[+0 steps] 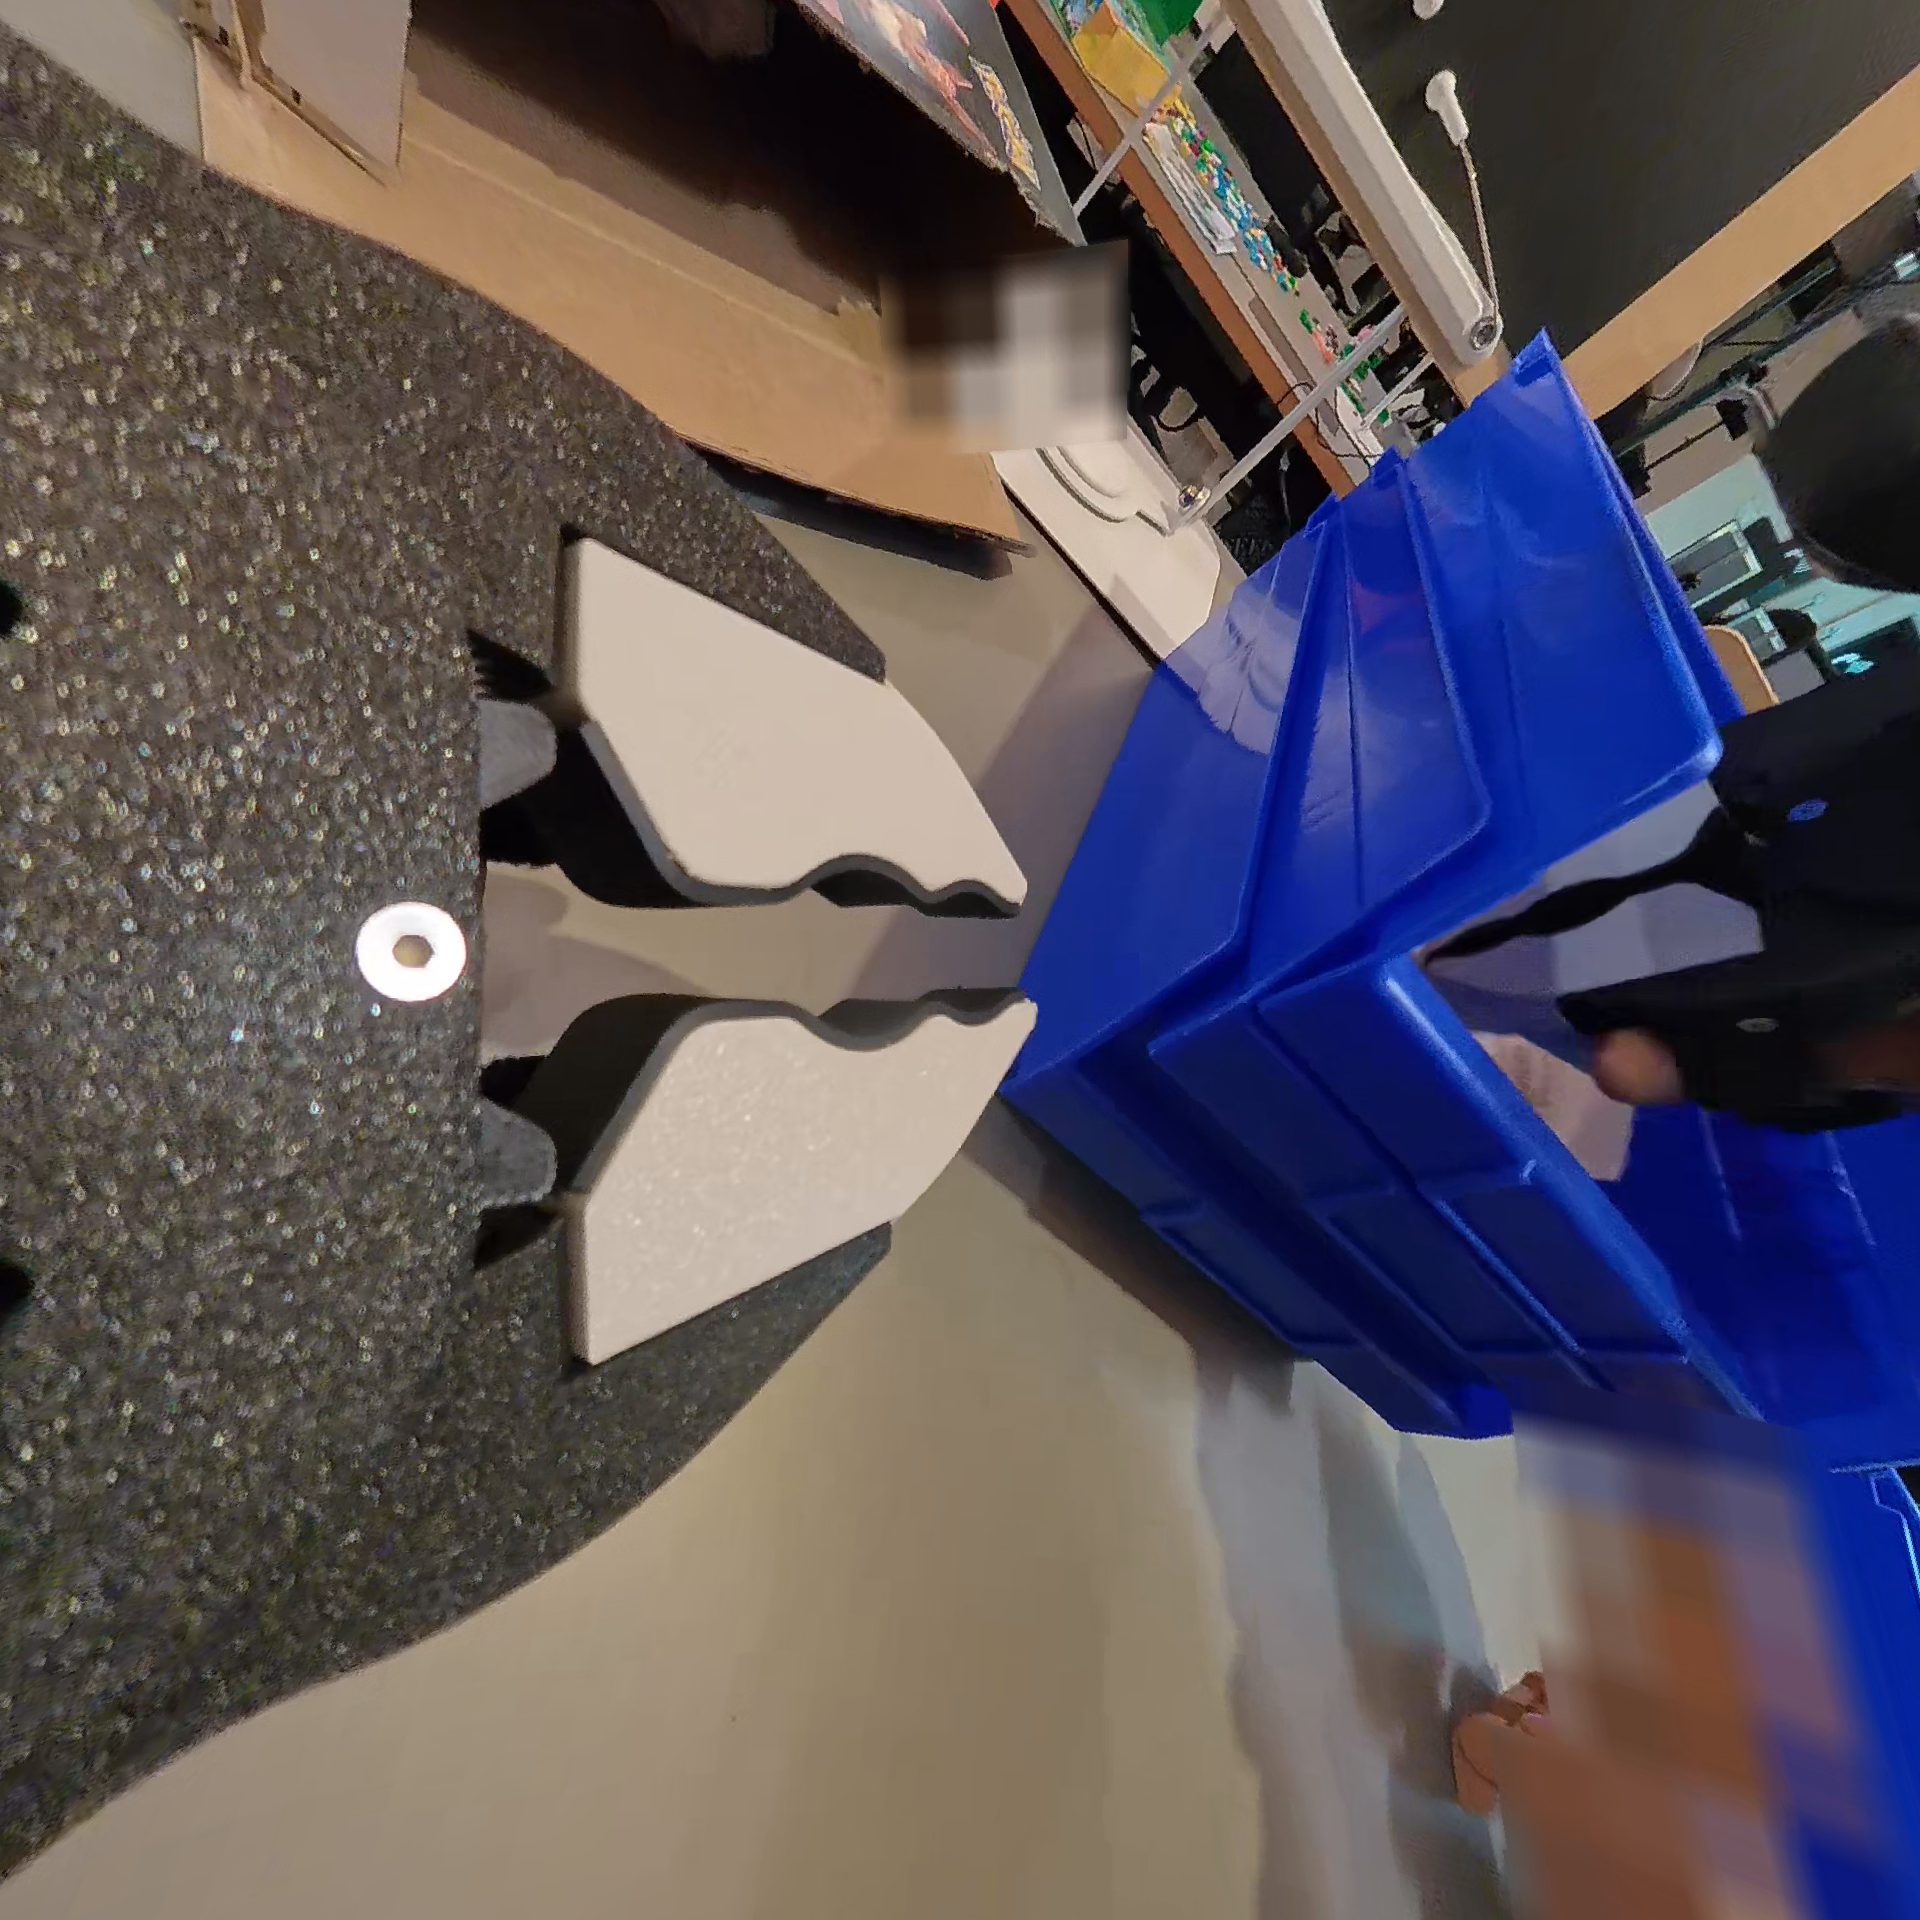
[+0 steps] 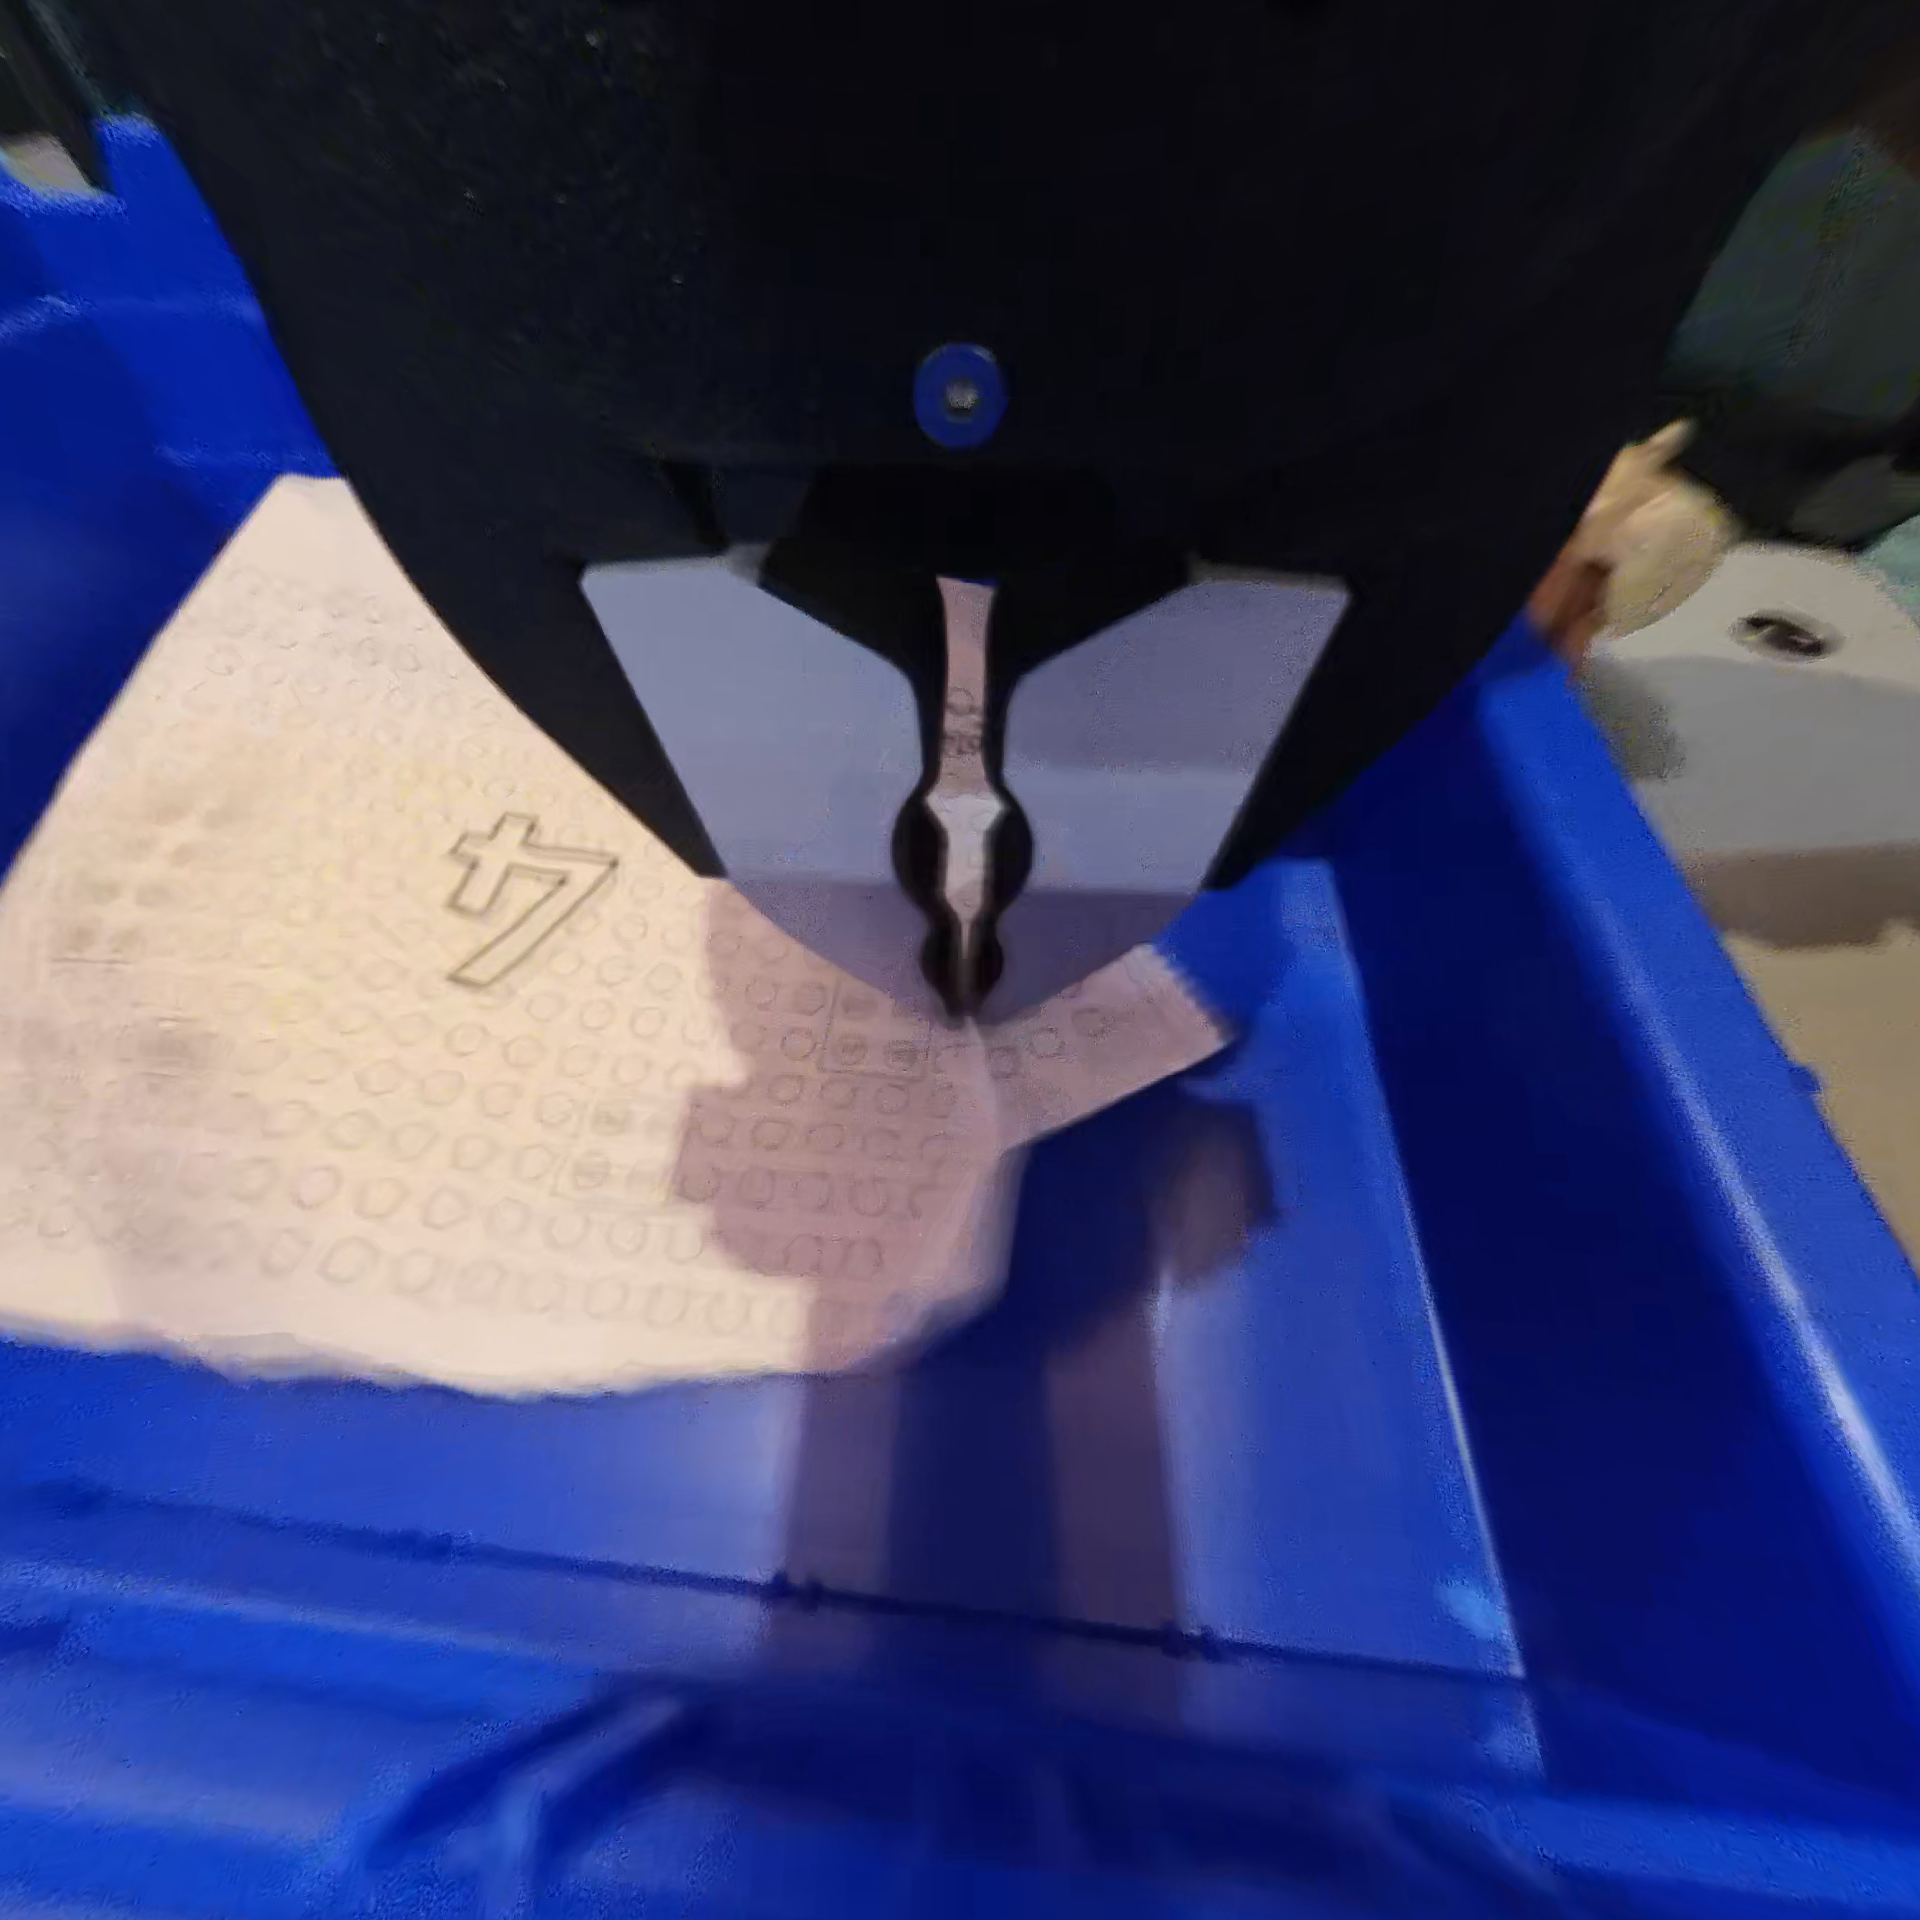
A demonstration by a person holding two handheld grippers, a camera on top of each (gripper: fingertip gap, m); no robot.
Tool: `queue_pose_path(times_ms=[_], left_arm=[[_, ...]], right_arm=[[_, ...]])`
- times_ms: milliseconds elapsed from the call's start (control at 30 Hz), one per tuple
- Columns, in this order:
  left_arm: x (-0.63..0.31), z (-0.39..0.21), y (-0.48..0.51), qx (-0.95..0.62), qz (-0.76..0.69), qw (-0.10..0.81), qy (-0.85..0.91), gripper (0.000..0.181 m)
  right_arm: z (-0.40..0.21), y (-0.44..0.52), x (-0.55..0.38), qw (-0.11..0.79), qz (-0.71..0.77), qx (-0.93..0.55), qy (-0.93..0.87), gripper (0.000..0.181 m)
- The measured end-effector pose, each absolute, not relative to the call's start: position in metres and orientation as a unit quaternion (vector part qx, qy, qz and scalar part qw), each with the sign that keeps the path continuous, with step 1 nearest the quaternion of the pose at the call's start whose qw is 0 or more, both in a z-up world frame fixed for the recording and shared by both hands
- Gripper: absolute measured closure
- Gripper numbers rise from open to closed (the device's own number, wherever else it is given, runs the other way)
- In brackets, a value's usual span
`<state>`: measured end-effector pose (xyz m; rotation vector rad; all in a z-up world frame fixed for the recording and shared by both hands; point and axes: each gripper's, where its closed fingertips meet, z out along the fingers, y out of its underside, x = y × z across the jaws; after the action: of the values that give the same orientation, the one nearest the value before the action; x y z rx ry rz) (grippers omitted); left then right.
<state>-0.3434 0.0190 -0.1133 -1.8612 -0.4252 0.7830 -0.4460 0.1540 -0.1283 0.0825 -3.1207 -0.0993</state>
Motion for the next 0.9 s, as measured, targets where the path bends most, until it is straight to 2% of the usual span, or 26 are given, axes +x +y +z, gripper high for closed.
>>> queue_pose_path(times_ms=[267,400,500,700,800,900], left_arm=[[-0.342,-0.112,0.021,-0.773,0.326,0.516,-0.173,0.169],[-0.342,-0.111,0.020,-0.772,0.325,0.518,-0.174,0.169],[-0.341,-0.110,0.021,-0.771,0.325,0.519,-0.173,0.169],[-0.337,-0.107,0.023,-0.769,0.324,0.524,-0.167,0.169],[-0.334,-0.107,0.026,-0.771,0.322,0.526,-0.161,0.169],[-0.331,-0.107,0.030,-0.773,0.325,0.523,-0.152,0.169]], right_arm=[[-0.107,0.157,-0.463,0.114,-0.034,0.042,-0.992,0.181],[-0.051,0.154,-0.474,0.196,0.025,0.032,-0.980,0.181],[0.011,0.165,-0.488,0.300,0.077,0.011,-0.951,0.181],[0.137,0.263,-0.499,0.485,0.159,-0.112,-0.853,0.181],[0.155,0.319,-0.489,0.522,0.144,-0.150,-0.827,0.181],[0.139,0.351,-0.475,0.523,0.127,-0.156,-0.828,0.181]])
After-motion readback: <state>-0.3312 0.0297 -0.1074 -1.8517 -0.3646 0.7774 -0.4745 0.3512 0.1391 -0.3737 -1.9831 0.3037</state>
